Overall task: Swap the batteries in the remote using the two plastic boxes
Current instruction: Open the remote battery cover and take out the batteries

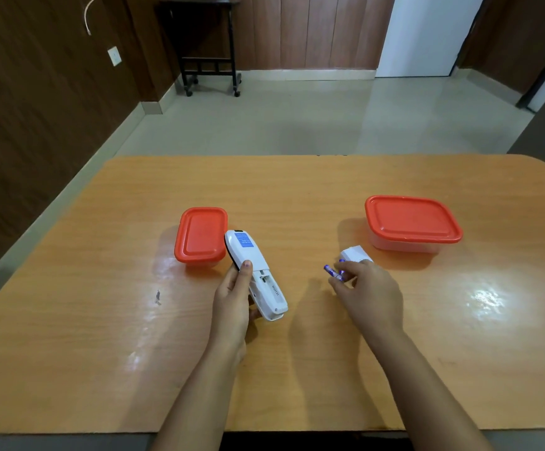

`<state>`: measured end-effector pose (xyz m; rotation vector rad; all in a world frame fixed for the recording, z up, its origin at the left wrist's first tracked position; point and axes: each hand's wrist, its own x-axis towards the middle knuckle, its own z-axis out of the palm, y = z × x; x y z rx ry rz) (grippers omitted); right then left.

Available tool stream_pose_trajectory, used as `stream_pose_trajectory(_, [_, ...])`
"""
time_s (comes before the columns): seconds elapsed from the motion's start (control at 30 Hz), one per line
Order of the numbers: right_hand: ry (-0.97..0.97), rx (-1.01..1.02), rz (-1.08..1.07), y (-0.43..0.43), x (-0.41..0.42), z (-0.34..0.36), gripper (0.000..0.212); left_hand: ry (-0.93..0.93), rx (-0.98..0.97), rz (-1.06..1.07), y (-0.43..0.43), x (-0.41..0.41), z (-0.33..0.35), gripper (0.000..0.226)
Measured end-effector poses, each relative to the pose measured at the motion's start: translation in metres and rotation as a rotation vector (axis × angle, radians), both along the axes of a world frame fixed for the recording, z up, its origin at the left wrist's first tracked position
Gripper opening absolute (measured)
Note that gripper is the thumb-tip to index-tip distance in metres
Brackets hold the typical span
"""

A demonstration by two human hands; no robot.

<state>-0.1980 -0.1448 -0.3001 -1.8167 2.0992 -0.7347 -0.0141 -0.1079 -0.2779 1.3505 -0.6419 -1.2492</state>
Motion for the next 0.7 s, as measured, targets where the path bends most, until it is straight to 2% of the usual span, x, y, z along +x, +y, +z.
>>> stream_pose_trajectory(0.1, [0.082,-0.013,-0.054,-0.003,0.002,-0.006,0.016,-0.008,0.008,-0.023,0.001,-0.001,-0.001,0.018])
stream_pose_trajectory(0.23, [0.249,-0.015,-0.102,-0.008,0.005,-0.014,0.026,-0.019,0.010,-0.064,0.002,-0.002,-0.001,0.018])
stream_pose_trajectory(0.3, [0.158,-0.081,-0.063,-0.005,0.010,-0.012,0.032,-0.030,0.015,-0.086,0.001,-0.002,-0.002,0.020])
stream_pose_trajectory(0.33, [0.044,-0.098,0.020,0.000,0.015,-0.008,0.039,-0.038,0.022,-0.097,0.001,-0.002,-0.003,0.022])
stream_pose_trajectory(0.4, [-0.227,0.018,0.267,0.013,0.031,0.007,0.051,-0.049,0.034,-0.125,-0.001,-0.002,-0.004,0.025])
stream_pose_trajectory(0.43, [-0.298,0.128,0.383,0.021,0.039,0.012,0.052,-0.044,0.034,-0.140,-0.001,-0.002,-0.005,0.024])
stream_pose_trajectory(0.47, [-0.274,0.197,0.460,0.028,0.045,0.013,0.051,-0.036,0.031,-0.152,-0.002,-0.003,-0.006,0.024])
stream_pose_trajectory(0.53, [-0.157,0.170,0.475,0.030,0.047,0.009,0.047,-0.027,0.032,-0.178,-0.002,-0.005,-0.007,0.025])
stream_pose_trajectory(0.63, [-0.273,0.116,0.357,0.022,0.037,0.005,0.040,0.025,0.036,-0.226,-0.003,-0.006,-0.008,0.027])
stream_pose_trajectory(0.7, [-0.240,0.072,0.284,0.018,0.032,0.002,0.037,0.047,0.032,-0.221,-0.004,-0.008,-0.006,0.028])
